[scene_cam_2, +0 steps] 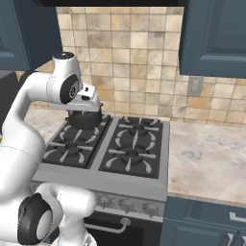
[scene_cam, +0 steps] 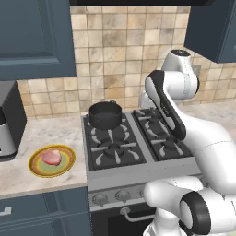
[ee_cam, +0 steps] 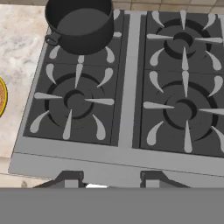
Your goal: Retrieve the frozen meat and place it in the pot on a burner. Then turn the burner on.
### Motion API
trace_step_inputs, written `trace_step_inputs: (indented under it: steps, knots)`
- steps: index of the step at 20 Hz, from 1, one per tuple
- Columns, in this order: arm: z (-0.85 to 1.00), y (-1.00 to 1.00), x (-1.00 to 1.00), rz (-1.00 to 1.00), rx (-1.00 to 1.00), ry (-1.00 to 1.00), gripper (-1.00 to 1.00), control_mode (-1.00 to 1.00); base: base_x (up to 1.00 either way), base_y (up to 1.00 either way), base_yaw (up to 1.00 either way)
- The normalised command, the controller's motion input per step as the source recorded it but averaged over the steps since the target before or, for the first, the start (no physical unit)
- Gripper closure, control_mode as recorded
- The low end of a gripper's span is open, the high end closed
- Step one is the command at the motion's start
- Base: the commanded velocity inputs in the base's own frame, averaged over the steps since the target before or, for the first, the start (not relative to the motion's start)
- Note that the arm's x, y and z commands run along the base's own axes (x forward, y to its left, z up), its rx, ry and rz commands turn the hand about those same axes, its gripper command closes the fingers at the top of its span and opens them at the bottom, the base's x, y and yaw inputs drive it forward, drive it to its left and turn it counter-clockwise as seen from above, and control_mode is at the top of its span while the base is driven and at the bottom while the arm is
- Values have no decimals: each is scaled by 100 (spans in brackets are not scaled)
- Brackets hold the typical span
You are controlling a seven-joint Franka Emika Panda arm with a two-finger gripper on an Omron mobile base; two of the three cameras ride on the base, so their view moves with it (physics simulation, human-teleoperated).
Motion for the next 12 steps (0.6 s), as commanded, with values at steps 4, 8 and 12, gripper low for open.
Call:
trace_step_inputs:
  steps: [4, 8, 12]
  knots:
    - [-1, 2, -11, 0, 0, 0, -100, -100, 0, 0, 0]
    - [-14, 23, -18, 0, 3, 0, -100, -100, 0, 0, 0]
    - [-19, 42, -14, 0, 2, 0, -100, -100, 0, 0, 0]
